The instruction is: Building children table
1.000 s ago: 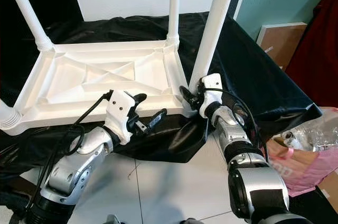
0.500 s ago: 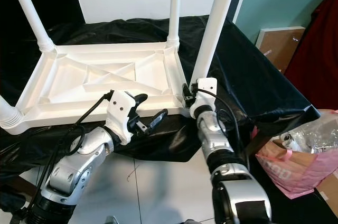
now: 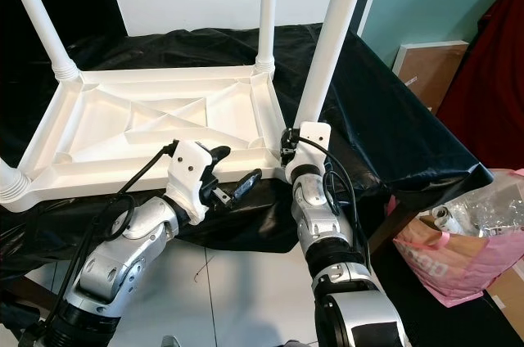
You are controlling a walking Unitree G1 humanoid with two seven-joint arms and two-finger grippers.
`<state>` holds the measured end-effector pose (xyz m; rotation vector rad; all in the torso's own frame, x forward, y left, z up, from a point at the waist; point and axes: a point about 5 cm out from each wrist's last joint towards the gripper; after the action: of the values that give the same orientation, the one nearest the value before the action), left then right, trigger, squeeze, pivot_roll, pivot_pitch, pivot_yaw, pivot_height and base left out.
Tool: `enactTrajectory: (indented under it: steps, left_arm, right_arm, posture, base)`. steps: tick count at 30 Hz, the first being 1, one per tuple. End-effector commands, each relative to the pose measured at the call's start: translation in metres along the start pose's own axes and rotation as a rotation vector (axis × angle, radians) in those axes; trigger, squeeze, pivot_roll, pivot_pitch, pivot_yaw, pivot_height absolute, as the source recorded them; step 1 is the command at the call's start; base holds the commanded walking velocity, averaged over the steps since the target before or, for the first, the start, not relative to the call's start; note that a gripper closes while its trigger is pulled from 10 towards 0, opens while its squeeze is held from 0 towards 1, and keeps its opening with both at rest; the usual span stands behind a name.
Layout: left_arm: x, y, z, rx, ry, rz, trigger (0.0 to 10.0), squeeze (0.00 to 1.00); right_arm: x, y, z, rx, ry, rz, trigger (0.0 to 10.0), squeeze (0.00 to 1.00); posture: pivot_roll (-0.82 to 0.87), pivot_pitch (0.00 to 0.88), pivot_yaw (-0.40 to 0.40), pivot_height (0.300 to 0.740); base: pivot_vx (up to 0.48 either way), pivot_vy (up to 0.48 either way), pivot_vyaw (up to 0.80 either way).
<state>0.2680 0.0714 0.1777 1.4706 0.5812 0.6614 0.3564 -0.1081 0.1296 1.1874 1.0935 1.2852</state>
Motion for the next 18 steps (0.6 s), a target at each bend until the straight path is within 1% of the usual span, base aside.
enactTrajectory:
  steps: [1,4,5,7,8,11,13,16,18]
  left_arm:
    - [-0.003,0.001,0.003,-0.002,-0.039,0.005,10.0,0.00]
    - [-0.003,0.001,0.003,-0.003,-0.039,0.005,10.0,0.00]
    - [-0.003,0.001,0.004,-0.004,-0.040,0.006,10.0,0.00]
    - [-0.003,0.001,0.005,-0.005,-0.040,0.006,10.0,0.00]
    - [-0.002,0.001,0.005,-0.006,-0.040,0.007,10.0,0.00]
    - [-0.001,0.001,0.005,-0.006,-0.038,0.008,10.0,0.00]
    - [-0.001,0.001,0.005,-0.006,-0.038,0.008,10.0,0.00]
    - [-0.001,0.002,0.005,-0.006,-0.037,0.008,10.0,0.00]
    - [-0.001,0.002,0.005,-0.007,-0.037,0.008,10.0,0.00]
  right_arm:
    - [0.000,-0.012,-0.006,0.056,-0.011,0.020,10.0,0.00]
    - [0.001,-0.011,-0.006,0.050,-0.010,0.020,10.0,0.00]
    - [0.001,-0.009,-0.006,0.032,0.010,0.010,10.0,0.25]
    - [0.001,-0.008,-0.006,0.026,0.020,0.009,10.0,0.25]
    - [0.001,-0.006,-0.006,0.011,0.029,0.006,10.0,1.00]
    - [0.000,0.001,-0.005,-0.030,0.060,0.000,10.0,1.00]
    - [0.000,0.001,-0.005,-0.030,0.060,0.000,10.0,1.00]
    - [-0.005,0.004,-0.006,-0.054,0.142,-0.004,10.0,1.00]
    - [-0.007,0.004,-0.007,-0.059,0.174,-0.004,10.0,1.00]
  posture:
    - [0.00,0.029,-0.051,0.740]
    - [0.00,0.029,-0.051,0.740]
    - [0.00,0.017,-0.050,0.740]
    - [0.00,0.017,-0.050,0.740]
    - [0.00,0.017,-0.050,0.740]
    - [0.00,0.017,-0.050,0.740]
    - [0.00,0.017,-0.050,0.740]
    - [0.01,0.017,-0.050,0.740]
    - [0.01,0.017,-0.050,0.740]
  base:
    - [0.000,0.000,0.00]
    - [0.000,0.000,0.00]
    - [0.000,0.000,0.00]
    - [0.000,0.000,0.00]
    - [0.000,0.000,0.00]
    - [0.000,0.000,0.00]
    - [0.000,0.000,0.00]
    - [0.000,0.000,0.00]
    - [0.000,0.000,0.00]
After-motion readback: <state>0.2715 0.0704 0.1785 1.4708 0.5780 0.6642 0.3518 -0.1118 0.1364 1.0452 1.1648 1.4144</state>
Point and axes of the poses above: a point about 5 cm out from each wrist's last joint towards the gripper, its own z axis pointing out of the wrist towards the gripper, its own y axis along the axis of the wrist's last joint, x = y × z, and after that the axes turned 5 degrees about -z, right-handed
